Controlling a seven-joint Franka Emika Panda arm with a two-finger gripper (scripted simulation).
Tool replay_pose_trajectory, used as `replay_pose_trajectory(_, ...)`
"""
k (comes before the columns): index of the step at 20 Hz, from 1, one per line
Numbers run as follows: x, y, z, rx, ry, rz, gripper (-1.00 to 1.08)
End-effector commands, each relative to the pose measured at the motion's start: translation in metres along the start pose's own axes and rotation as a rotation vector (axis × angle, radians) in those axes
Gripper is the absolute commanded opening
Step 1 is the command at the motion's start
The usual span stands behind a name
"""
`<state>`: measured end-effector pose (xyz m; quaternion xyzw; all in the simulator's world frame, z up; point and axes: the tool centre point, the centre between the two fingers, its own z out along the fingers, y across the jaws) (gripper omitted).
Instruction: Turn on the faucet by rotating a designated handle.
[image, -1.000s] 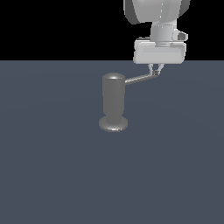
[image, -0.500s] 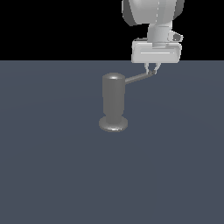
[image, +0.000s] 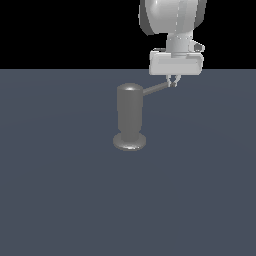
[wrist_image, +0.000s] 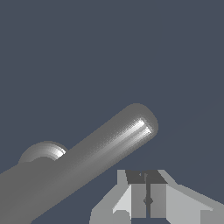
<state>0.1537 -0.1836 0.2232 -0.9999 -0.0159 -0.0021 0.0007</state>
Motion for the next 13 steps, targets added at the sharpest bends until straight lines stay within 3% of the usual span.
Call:
replay_pose_trajectory(1,0.005,0.001,0.001,-0.001,-0.001,0.002,-1.00)
replay_pose_trajectory(13,0.023,0.000,0.003,-0.001,-0.004,0.006,-1.00)
